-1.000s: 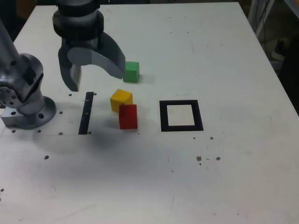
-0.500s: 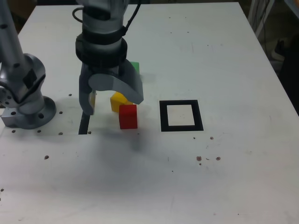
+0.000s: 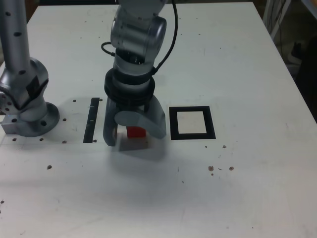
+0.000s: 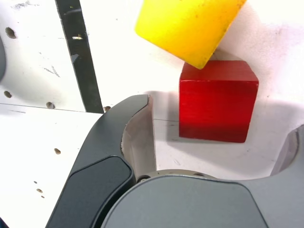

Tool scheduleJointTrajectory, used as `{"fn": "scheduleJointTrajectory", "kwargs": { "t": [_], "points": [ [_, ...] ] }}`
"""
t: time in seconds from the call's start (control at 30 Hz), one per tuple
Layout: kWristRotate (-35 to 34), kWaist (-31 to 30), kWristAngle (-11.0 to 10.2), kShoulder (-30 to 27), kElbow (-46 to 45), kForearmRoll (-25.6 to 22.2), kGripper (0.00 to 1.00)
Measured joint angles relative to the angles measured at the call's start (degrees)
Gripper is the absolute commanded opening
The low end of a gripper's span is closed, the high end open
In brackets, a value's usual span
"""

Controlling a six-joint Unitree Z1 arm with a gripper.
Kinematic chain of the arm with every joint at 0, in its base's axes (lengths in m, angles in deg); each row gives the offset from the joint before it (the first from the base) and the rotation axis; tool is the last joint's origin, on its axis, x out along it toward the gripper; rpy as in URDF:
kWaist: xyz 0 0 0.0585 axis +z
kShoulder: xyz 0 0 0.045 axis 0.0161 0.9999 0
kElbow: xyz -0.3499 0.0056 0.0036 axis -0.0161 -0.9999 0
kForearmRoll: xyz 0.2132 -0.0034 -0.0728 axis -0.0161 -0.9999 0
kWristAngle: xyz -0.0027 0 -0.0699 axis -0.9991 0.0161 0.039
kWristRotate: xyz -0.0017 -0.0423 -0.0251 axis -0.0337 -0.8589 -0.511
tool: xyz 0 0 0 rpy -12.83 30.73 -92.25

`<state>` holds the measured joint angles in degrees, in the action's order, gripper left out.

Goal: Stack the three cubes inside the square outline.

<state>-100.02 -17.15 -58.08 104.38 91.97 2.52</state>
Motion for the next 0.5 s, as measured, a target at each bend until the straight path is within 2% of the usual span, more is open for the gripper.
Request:
{"fn": "scheduleJointTrajectory", "kwargs": {
  "t": [0.13, 0.27, 0.5],
  "points": [
    [0.1, 0.0, -0.3, 0.1, -0.6, 0.3, 0.87],
    [0.8, 0.4, -1.5, 0.2, -0.6, 0.3, 0.81],
    [1.7, 1.2, -3.1, 0.6, -0.1, 0.3, 0.66]
  ]
}}
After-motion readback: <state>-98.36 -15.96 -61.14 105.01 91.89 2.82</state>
